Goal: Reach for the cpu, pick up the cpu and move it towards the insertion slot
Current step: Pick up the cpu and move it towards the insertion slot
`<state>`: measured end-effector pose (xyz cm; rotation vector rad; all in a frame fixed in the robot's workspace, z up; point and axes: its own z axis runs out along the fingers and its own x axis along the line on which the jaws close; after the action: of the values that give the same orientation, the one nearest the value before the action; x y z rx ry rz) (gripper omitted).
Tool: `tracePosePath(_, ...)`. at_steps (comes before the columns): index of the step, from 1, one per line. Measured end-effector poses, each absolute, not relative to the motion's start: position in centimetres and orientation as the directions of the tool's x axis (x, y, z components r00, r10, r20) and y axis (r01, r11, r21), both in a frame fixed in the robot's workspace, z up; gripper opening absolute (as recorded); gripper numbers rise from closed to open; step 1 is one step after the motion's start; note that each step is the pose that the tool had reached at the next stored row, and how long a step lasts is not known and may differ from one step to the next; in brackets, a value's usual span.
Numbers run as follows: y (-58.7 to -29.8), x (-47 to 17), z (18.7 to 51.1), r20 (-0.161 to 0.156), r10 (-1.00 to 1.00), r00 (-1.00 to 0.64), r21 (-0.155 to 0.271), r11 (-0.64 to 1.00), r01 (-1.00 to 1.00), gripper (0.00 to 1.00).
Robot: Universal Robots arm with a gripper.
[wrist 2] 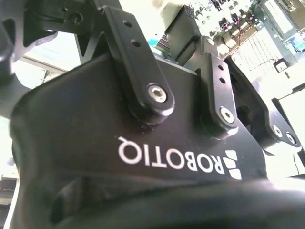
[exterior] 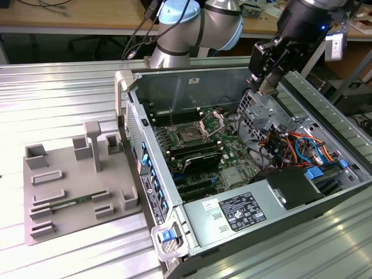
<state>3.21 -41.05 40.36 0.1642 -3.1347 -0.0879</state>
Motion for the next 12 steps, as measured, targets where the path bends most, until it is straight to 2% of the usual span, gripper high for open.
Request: tracePosePath(12, -41.0, 2.0, 40.1, -0.001, -0.105, -0.995, 0.056, 0.993, -0.104, 0.55)
